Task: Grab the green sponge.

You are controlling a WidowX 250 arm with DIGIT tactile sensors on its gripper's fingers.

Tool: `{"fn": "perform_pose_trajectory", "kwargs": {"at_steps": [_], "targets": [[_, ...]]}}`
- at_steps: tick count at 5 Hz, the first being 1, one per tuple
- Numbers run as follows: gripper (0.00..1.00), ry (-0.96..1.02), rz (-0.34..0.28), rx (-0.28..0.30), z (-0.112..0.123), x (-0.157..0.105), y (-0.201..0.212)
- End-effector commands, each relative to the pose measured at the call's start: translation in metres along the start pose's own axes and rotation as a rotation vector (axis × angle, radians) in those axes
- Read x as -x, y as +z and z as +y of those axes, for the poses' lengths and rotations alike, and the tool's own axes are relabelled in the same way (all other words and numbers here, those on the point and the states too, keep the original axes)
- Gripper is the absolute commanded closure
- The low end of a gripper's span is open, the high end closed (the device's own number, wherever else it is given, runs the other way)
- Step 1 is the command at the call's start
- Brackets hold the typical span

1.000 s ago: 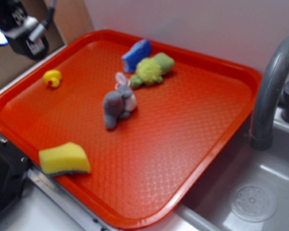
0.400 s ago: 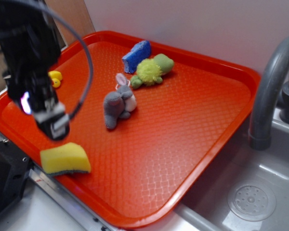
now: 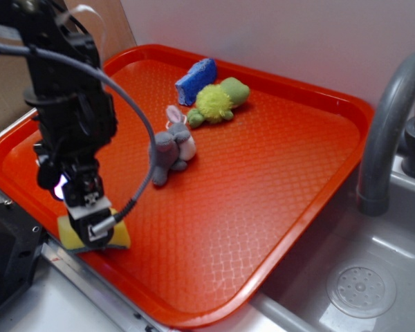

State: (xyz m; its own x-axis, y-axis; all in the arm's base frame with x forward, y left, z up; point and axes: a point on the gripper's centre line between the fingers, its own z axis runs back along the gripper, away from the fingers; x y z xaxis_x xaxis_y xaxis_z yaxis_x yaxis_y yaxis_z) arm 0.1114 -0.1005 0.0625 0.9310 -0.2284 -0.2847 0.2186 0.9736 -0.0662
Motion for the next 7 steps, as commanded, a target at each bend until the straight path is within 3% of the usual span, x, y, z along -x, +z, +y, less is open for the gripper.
{"fn": "perform_pose_trajectory", "kwargs": {"at_steps": [1, 2, 3, 5, 7], "targets": [[0.00, 0.024, 0.065, -0.016, 0.023, -0.001, -0.024], [0.00, 0.042, 0.093, -0.016, 0.031, -0.002, -0.031], [1.00, 0.028, 0.091, -0.029, 0.028, -0.003, -0.031], [1.00, -0.022, 0.057, -0.038, 0.040, -0.011, -0.010], [1.00, 0.002, -0.152, -0.006, 0.068, -0.029, 0.082]]}}
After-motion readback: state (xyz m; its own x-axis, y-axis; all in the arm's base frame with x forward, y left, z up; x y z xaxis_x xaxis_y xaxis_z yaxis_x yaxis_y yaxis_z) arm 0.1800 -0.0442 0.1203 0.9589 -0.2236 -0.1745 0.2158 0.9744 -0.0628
